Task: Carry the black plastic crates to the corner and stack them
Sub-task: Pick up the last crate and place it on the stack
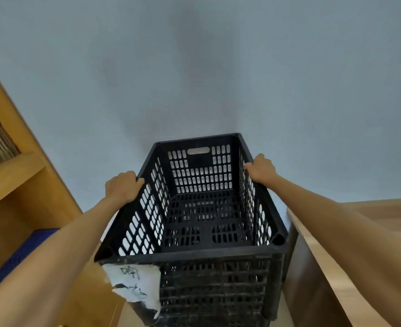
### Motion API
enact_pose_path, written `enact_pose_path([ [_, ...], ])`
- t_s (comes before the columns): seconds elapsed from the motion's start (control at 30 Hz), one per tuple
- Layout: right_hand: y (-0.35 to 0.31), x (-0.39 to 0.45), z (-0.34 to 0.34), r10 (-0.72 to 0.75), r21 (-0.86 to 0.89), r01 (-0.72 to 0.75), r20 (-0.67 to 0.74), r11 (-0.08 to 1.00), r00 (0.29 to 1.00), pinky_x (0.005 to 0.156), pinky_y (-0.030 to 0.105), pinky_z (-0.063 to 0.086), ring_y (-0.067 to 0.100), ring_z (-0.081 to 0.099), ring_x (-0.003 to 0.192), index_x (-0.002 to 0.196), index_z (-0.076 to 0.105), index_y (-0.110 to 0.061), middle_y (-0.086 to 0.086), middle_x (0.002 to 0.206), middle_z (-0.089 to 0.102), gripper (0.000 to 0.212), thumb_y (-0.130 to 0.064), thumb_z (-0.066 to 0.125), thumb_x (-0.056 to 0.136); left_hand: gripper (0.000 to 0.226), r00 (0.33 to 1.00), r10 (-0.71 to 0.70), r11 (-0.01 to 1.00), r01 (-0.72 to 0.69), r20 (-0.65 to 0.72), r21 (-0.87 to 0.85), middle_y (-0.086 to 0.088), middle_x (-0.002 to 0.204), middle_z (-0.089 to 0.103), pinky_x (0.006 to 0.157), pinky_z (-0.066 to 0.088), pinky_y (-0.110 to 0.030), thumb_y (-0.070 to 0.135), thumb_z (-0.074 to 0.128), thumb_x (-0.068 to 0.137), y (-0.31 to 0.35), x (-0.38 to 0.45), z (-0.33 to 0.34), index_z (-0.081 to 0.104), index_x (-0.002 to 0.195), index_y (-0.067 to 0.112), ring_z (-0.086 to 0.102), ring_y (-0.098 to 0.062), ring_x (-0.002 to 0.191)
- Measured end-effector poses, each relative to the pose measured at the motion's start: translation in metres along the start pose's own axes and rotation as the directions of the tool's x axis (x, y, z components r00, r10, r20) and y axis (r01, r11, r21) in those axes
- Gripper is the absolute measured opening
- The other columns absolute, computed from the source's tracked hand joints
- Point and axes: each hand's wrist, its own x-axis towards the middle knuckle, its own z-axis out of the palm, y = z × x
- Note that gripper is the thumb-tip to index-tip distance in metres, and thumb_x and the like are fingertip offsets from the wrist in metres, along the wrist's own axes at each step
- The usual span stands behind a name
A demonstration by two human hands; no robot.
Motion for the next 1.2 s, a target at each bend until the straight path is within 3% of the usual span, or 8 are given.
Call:
enact_pose_path([
  [0.23,0.041,0.015,-0.010,0.063,-0.053,-0.066,-0.052,0.996,0.997,0.071,0.033,0.035,0.032,0.048,0.085,0.121,0.041,0.006,0.026,0.116,0.057,0.037,-0.023,0.044,0.098,0.034,0.997,0.072,0.997,-0.071,0.013,-0.043,-0.005,0.077,0.058,0.064,0.039,-0.033,0.038,0.039,0.097,0.042,0.004,0.014,0.053,0.082,0.010,0.056,-0.027,0.071],
  [0.33,0.037,0.015,-0.007,0.066,-0.052,-0.069,-0.048,0.996,0.997,0.072,0.033,0.036,0.037,0.053,0.092,0.126,0.040,0.007,0.027,0.117,0.056,0.041,-0.024,0.044,0.099,0.033,0.997,0.069,0.997,-0.067,0.034,-0.044,-0.005,0.074,0.057,0.061,0.038,-0.031,0.036,0.040,0.095,0.038,0.010,0.008,0.050,0.077,0.010,0.054,-0.026,0.067],
  [0.4,0.031,0.013,-0.005,0.070,-0.028,-0.071,-0.039,0.997,0.997,0.072,0.032,0.036,0.032,0.049,0.085,0.127,0.039,0.006,0.025,0.116,0.056,0.041,-0.024,0.043,0.099,0.033,0.997,0.069,0.997,-0.068,0.026,-0.044,-0.005,0.073,0.057,0.060,0.038,-0.031,0.036,0.040,0.096,0.033,0.013,0.006,0.049,0.076,0.010,0.054,-0.025,0.066],
  [0.6,0.019,0.002,0.016,0.041,-0.015,-0.041,0.001,0.999,0.999,0.071,0.033,0.037,0.030,0.047,0.084,0.126,0.038,0.006,0.026,0.117,0.056,0.039,-0.023,0.041,0.100,0.035,0.999,0.045,0.999,-0.044,0.019,-0.015,-0.005,0.079,0.060,0.063,0.039,-0.032,0.039,0.037,0.097,0.003,0.010,0.008,0.052,0.084,0.010,0.056,-0.026,0.072],
  [0.9,0.015,-0.004,0.030,0.034,-0.018,-0.035,-0.048,0.999,0.998,0.069,0.034,0.037,0.031,0.048,0.080,0.120,0.041,0.003,0.022,0.105,0.056,0.034,-0.023,0.040,0.099,0.035,1.000,-0.025,0.998,0.026,0.015,-0.062,-0.008,0.085,0.056,0.066,0.039,-0.033,0.038,0.033,0.100,-0.002,-0.001,0.018,0.051,0.097,0.008,0.053,-0.028,0.075],
  [1.2,0.015,0.006,0.015,0.046,-0.070,-0.046,-0.003,0.996,0.999,0.073,0.035,0.039,0.030,0.046,0.085,0.126,0.039,0.005,0.025,0.120,0.055,0.039,-0.024,0.043,0.099,0.033,0.999,-0.014,0.997,0.016,0.038,-0.070,-0.010,0.087,0.058,0.067,0.039,-0.033,0.035,0.033,0.099,0.008,0.000,0.016,0.051,0.094,0.008,0.054,-0.029,0.076],
])
